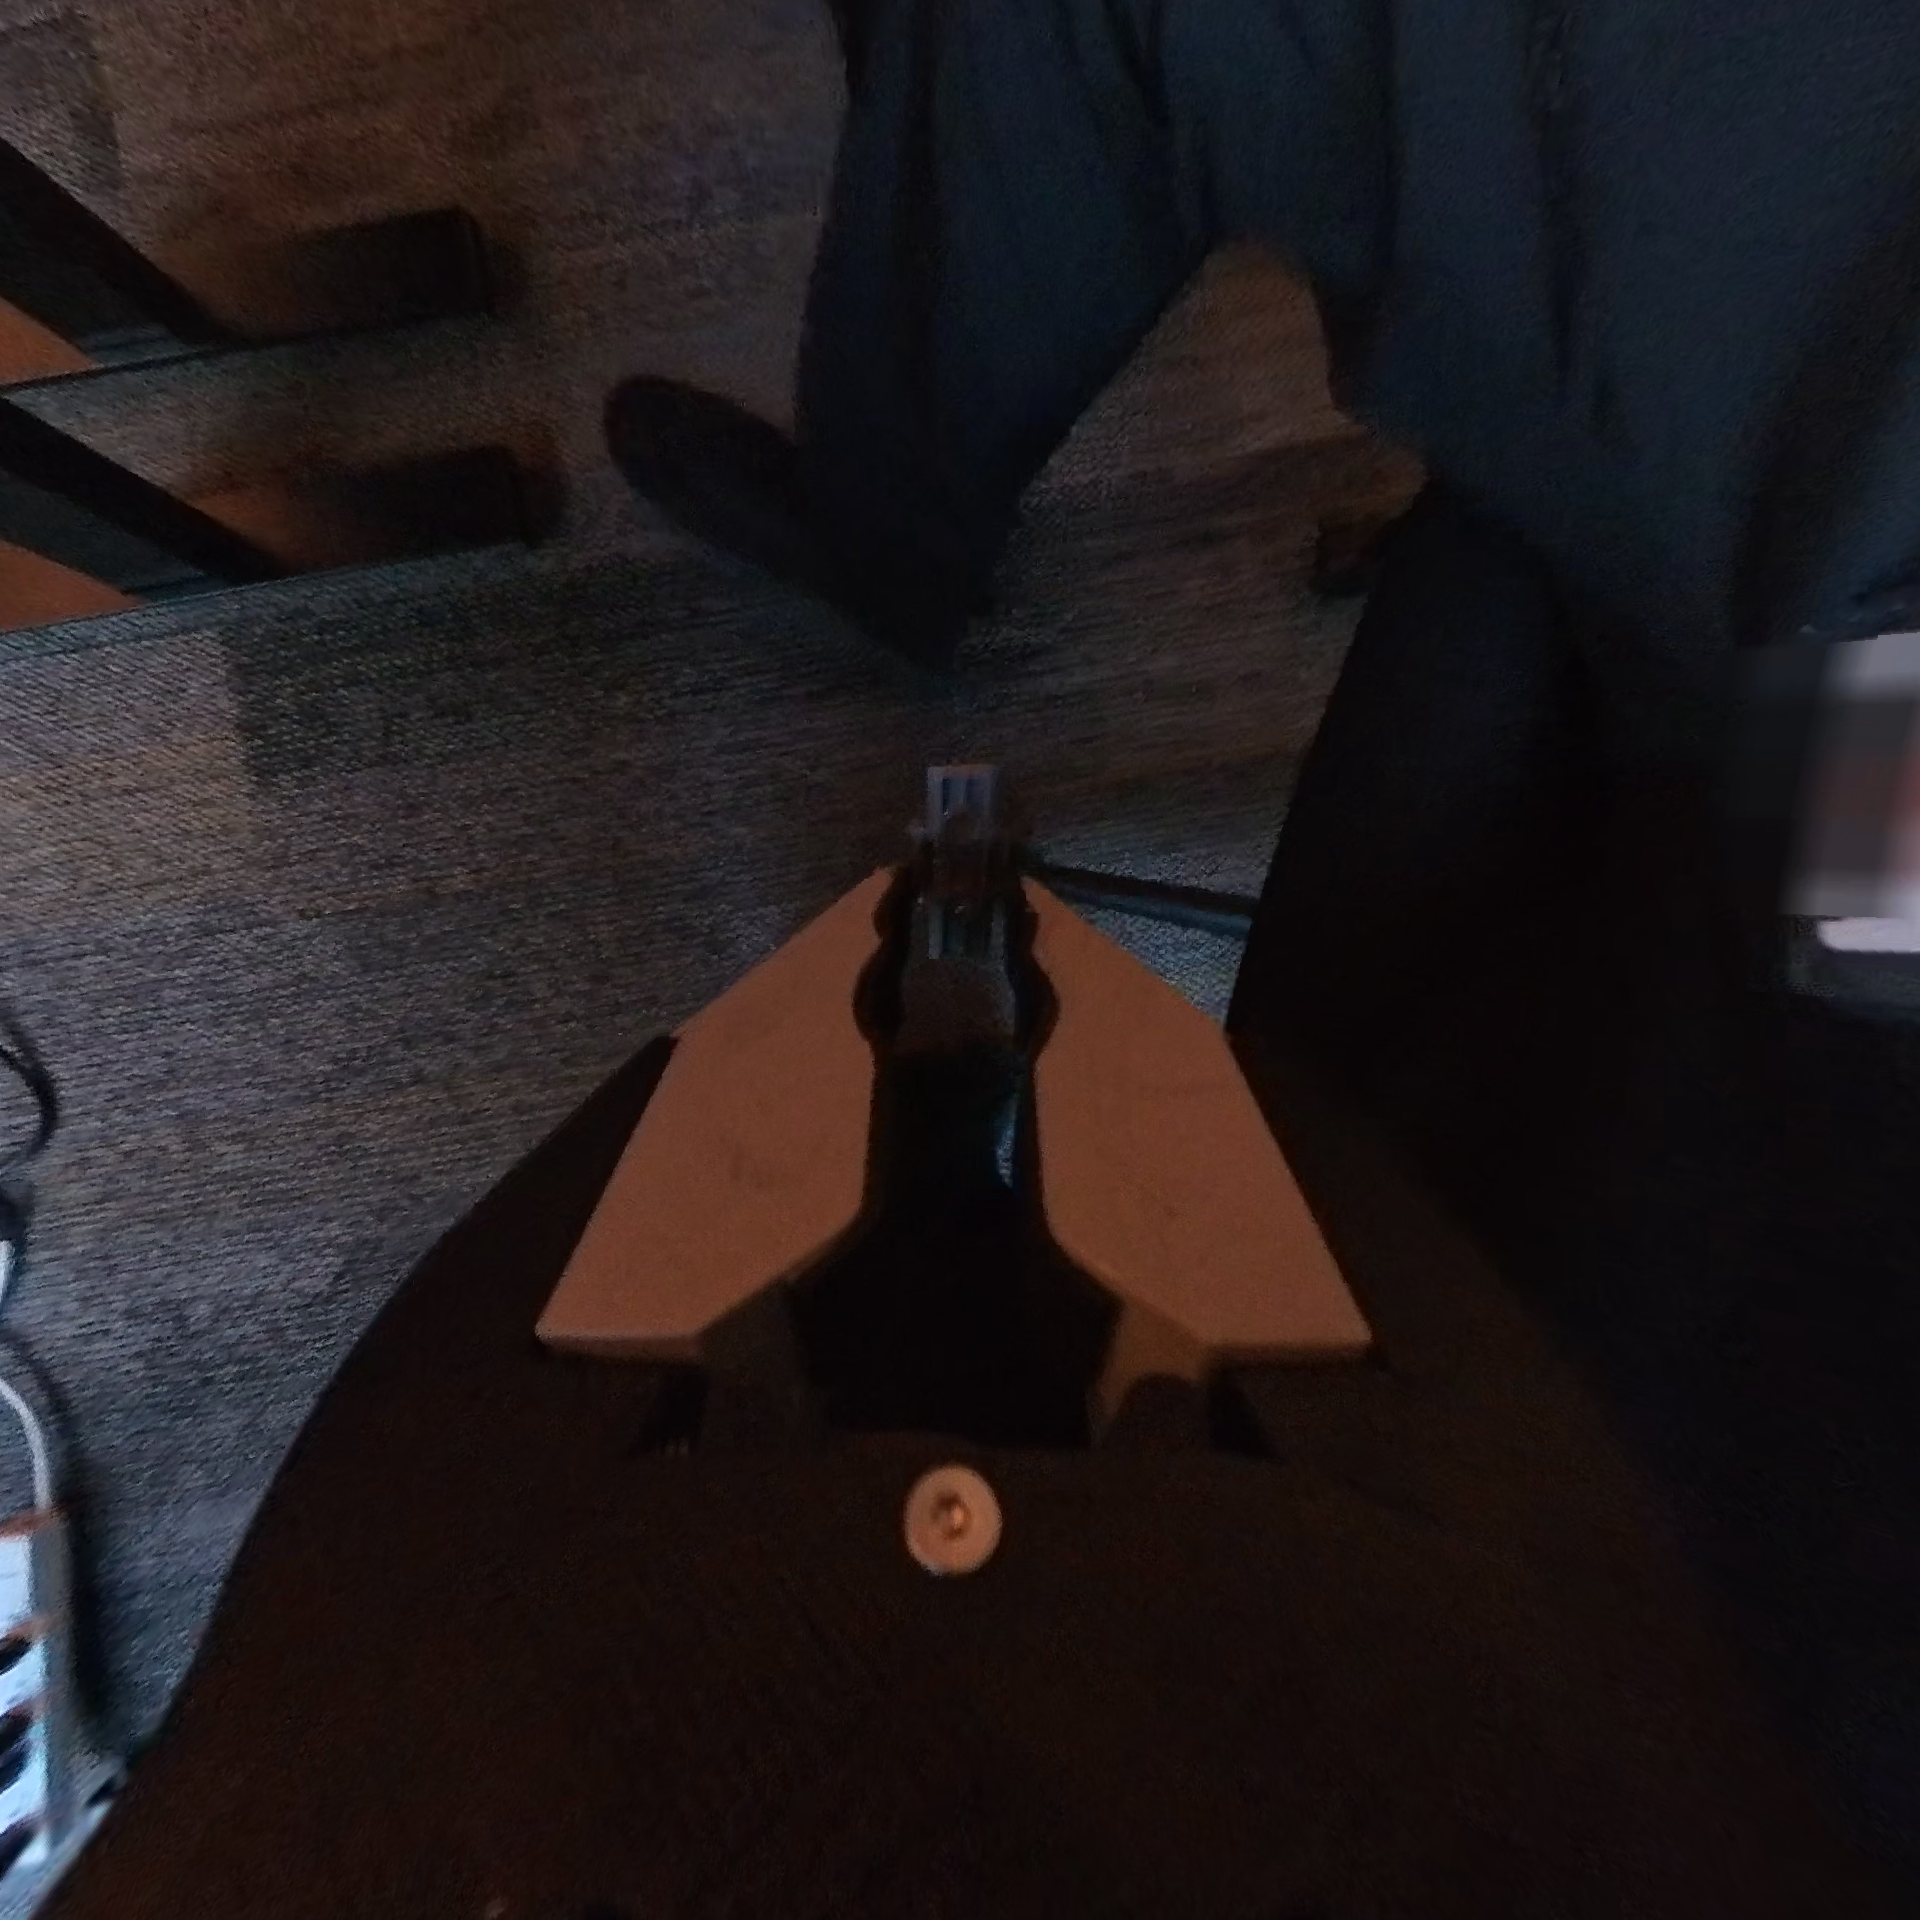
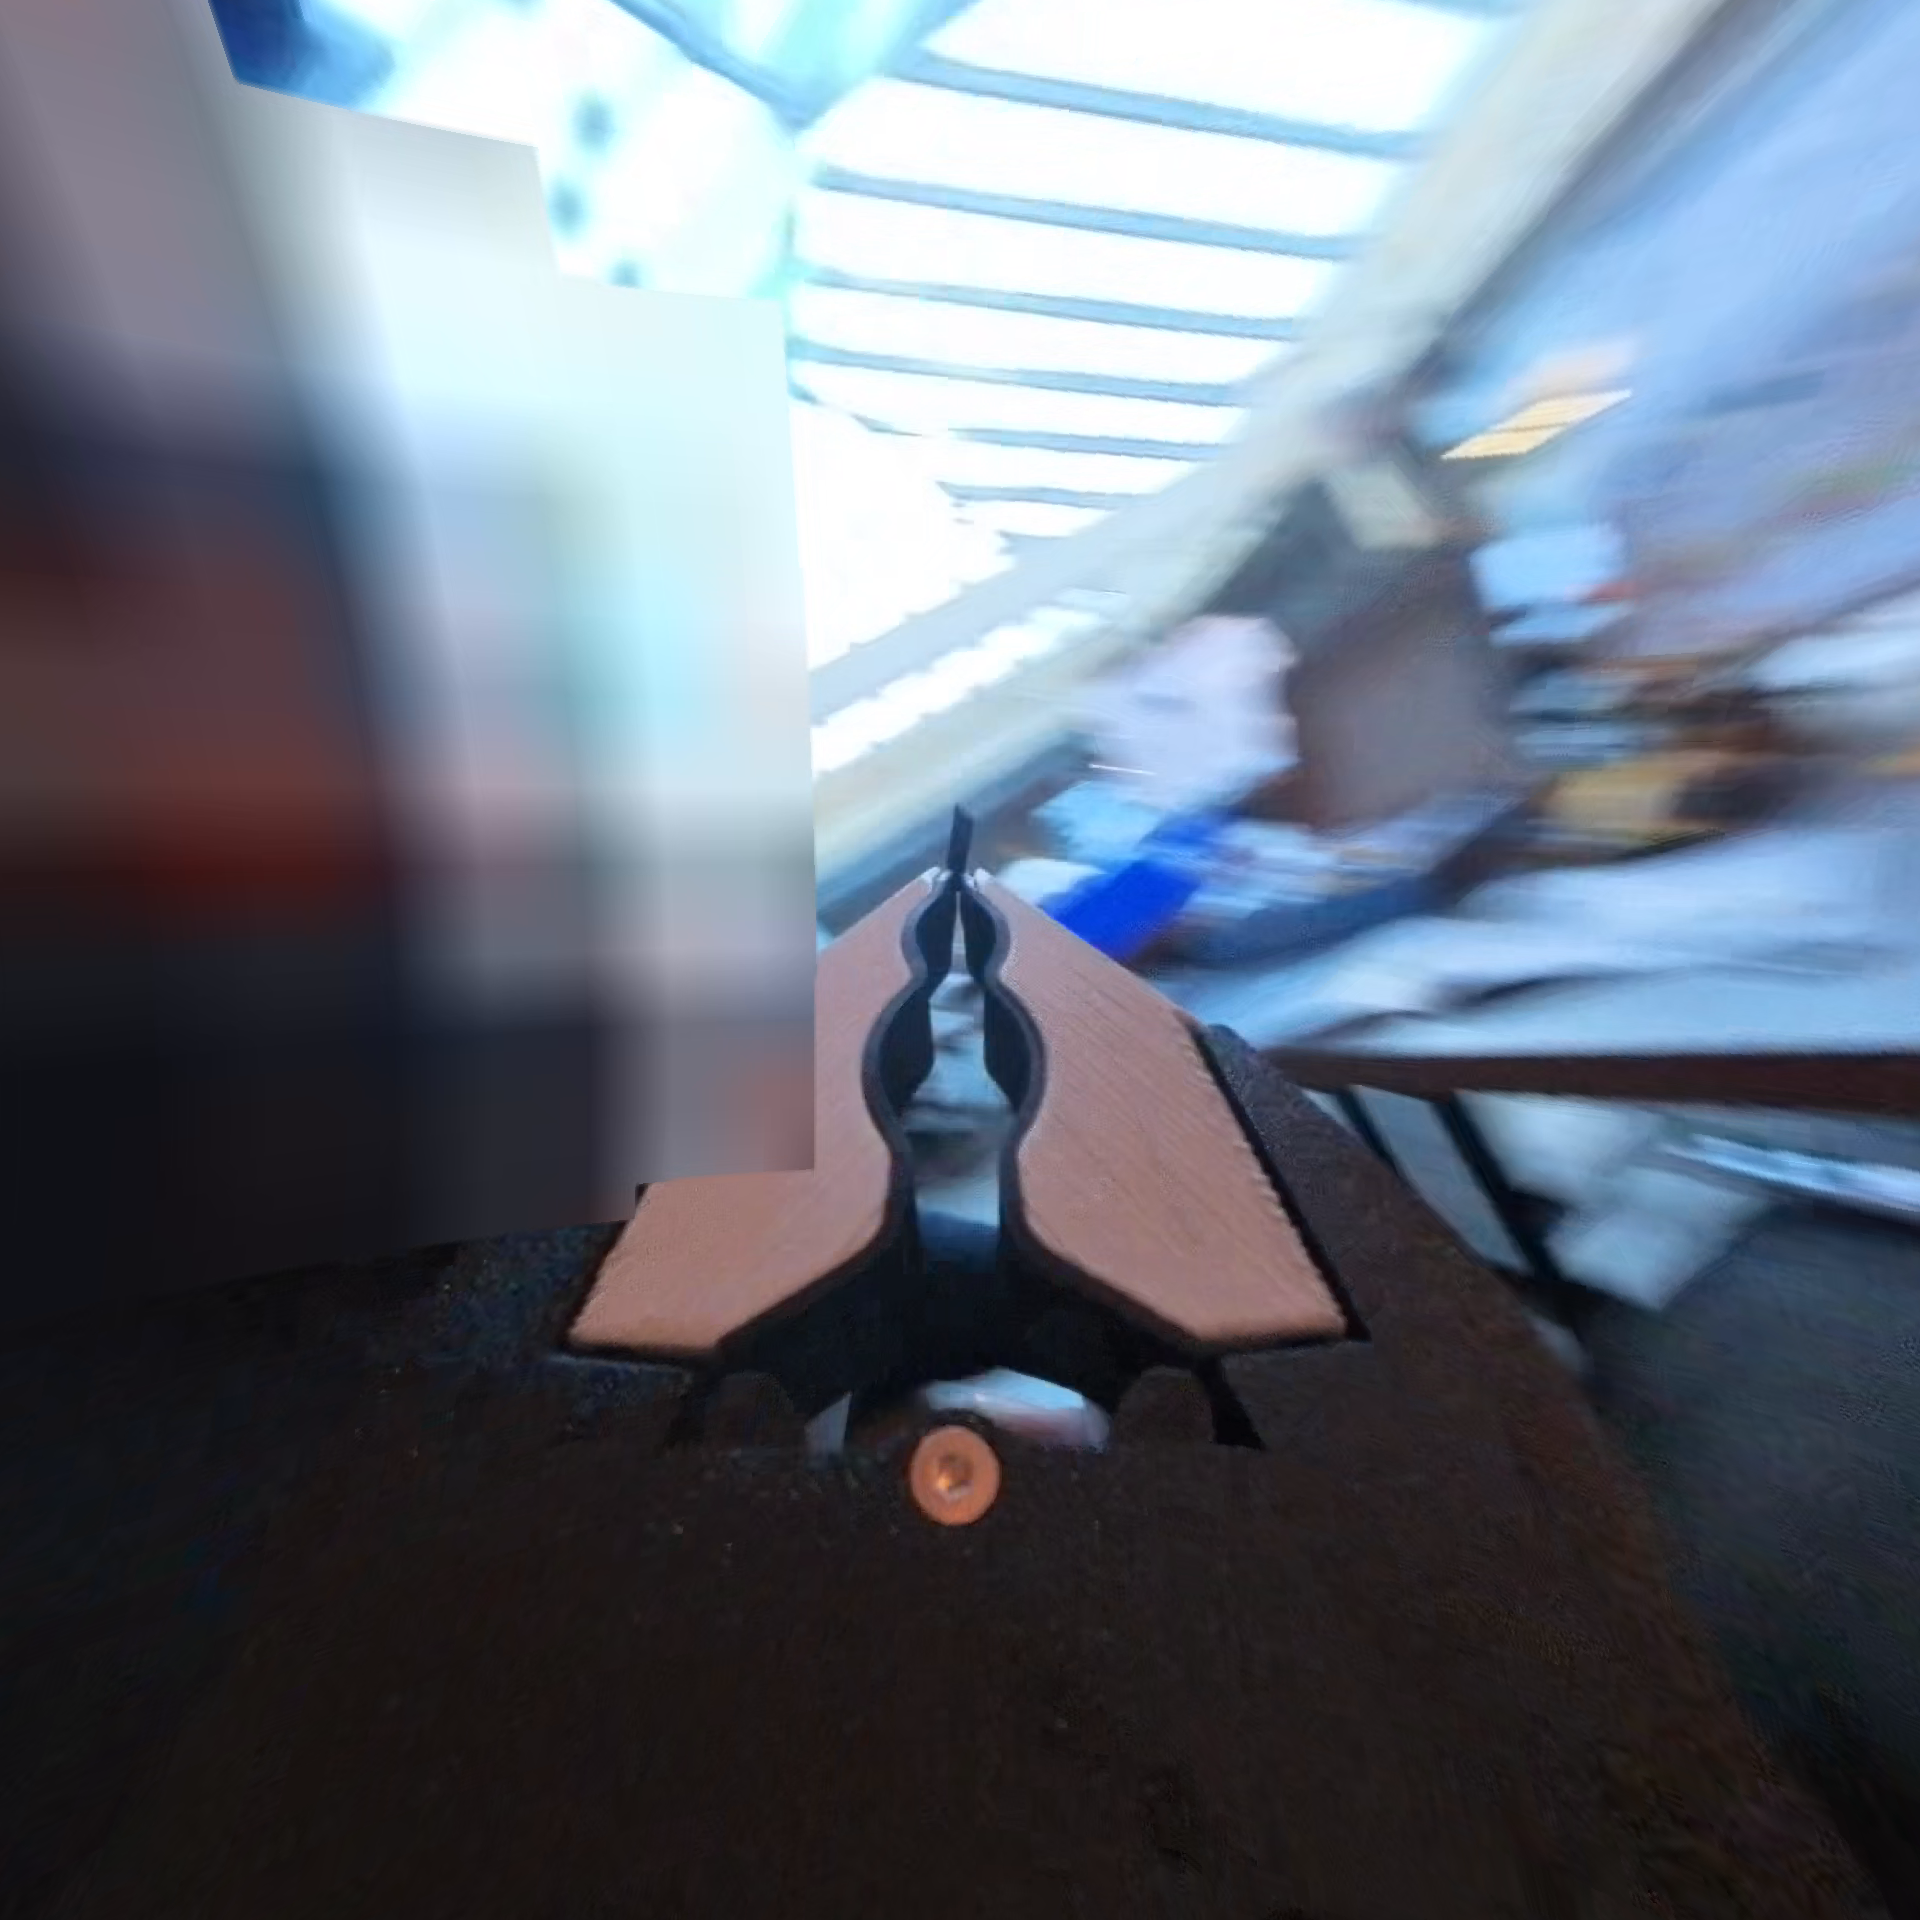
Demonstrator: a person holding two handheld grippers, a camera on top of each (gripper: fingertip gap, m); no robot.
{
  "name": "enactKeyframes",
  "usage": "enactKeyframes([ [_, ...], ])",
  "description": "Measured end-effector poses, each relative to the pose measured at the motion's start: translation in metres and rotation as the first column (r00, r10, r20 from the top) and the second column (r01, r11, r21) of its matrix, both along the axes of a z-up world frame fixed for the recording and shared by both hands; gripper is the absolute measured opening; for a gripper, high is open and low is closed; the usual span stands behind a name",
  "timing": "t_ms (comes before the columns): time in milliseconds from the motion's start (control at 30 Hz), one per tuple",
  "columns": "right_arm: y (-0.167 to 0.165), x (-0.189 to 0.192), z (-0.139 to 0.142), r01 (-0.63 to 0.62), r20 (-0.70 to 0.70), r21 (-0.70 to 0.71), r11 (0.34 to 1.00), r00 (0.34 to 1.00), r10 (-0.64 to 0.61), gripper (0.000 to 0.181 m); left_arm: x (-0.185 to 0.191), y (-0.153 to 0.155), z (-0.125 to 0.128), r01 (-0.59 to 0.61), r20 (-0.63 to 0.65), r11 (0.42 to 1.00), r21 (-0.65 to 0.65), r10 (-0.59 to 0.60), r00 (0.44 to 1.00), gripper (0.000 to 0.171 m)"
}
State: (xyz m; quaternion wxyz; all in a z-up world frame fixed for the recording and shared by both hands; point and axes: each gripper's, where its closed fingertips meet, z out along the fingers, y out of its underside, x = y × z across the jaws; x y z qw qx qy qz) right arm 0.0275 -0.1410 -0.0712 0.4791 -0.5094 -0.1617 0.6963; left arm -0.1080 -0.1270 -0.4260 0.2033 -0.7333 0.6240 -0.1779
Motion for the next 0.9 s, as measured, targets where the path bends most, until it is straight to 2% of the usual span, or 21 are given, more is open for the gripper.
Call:
enactKeyframes([
  [33, 0.035, 0.016, -0.024, 0.184, 0.164, -0.004, 0.983, 0.970, -0.181, 0.000, 0.000, -0.001, -0.001, 0.006, -0.008, 1.000, 0.008, -0.006, 1.000, 0.015],
  [67, 0.069, 0.037, -0.046, 0.352, 0.307, 0.015, 0.936, 0.889, -0.339, 0.000, 0.000, -0.002, -0.001, 0.013, -0.006, 1.000, 0.010, -0.013, 1.000, 0.015],
  [133, 0.127, 0.083, -0.078, 0.567, 0.513, 0.094, 0.819, 0.677, -0.527, 0.000, -0.001, -0.004, -0.004, 0.035, -0.005, 0.999, 0.006, -0.035, 0.999, 0.015],
  [167, 0.152, 0.101, -0.088, 0.616, 0.577, 0.142, 0.775, 0.585, -0.570, 0.000, -0.001, -0.005, -0.005, 0.050, -0.004, 0.999, 0.008, -0.050, 0.999, 0.015],
  [233, 0.199, 0.122, -0.099, 0.638, 0.647, 0.233, 0.734, 0.462, -0.607, 0.000, -0.002, -0.001, -0.004, 0.059, 0.008, 0.998, 0.037, -0.059, 0.998, 0.015],
  [300, 0.249, 0.131, -0.114, 0.616, 0.717, 0.280, 0.736, 0.376, -0.587, 0.000, -0.005, 0.013, -0.004, 0.038, 0.003, 0.994, 0.099, -0.039, 0.999, 0.015],
  [367, 0.304, 0.138, -0.130, 0.591, 0.794, 0.329, 0.737, 0.249, -0.555, 0.000, -0.008, 0.032, -0.001, 0.013, 0.008, 0.982, 0.190, -0.015, 1.000, 0.015],
  [467, 0.378, 0.137, -0.140, 0.525, 0.853, 0.392, 0.755, 0.100, -0.513, 0.000, -0.018, 0.061, -0.003, -0.013, -0.021, 0.951, 0.307, 0.020, 1.000, 0.014],
  [533, 0.422, 0.140, -0.153, 0.491, 0.888, 0.409, 0.769, -0.020, -0.460, 0.000, -0.025, 0.073, -0.009, -0.001, -0.075, 0.952, 0.307, 0.025, 0.997, 0.014],
  [600, 0.447, 0.142, -0.179, 0.451, 0.940, 0.339, 0.826, -0.119, -0.321, 0.006, -0.027, 0.083, -0.010, -0.006, -0.074, 0.956, 0.295, 0.029, 0.997, 0.014],
  [667, 0.457, 0.145, -0.191, 0.441, 0.960, 0.280, 0.853, -0.143, -0.241, 0.032, -0.028, 0.092, -0.004, -0.039, -0.034, 0.966, 0.255, 0.049, 0.998, 0.014],
  [700, 0.457, 0.145, -0.191, 0.439, 0.965, 0.261, 0.860, -0.126, -0.229, 0.035, -0.028, 0.097, -0.001, -0.060, -0.007, 0.972, 0.227, 0.063, 0.998, 0.014],
  [800, 0.452, 0.145, -0.177, 0.437, 0.970, 0.235, 0.868, -0.044, -0.241, 0.034, -0.037, 0.111, 0.009, -0.105, 0.027, 0.979, 0.177, 0.102, 0.994, 0.014],
  [900, 0.430, 0.144, -0.167, 0.377, 0.974, 0.191, 0.906, 0.038, -0.221, 0.029, -0.045, 0.127, 0.018, -0.128, 0.010, 0.975, 0.180, 0.129, 0.992, 0.014],
])
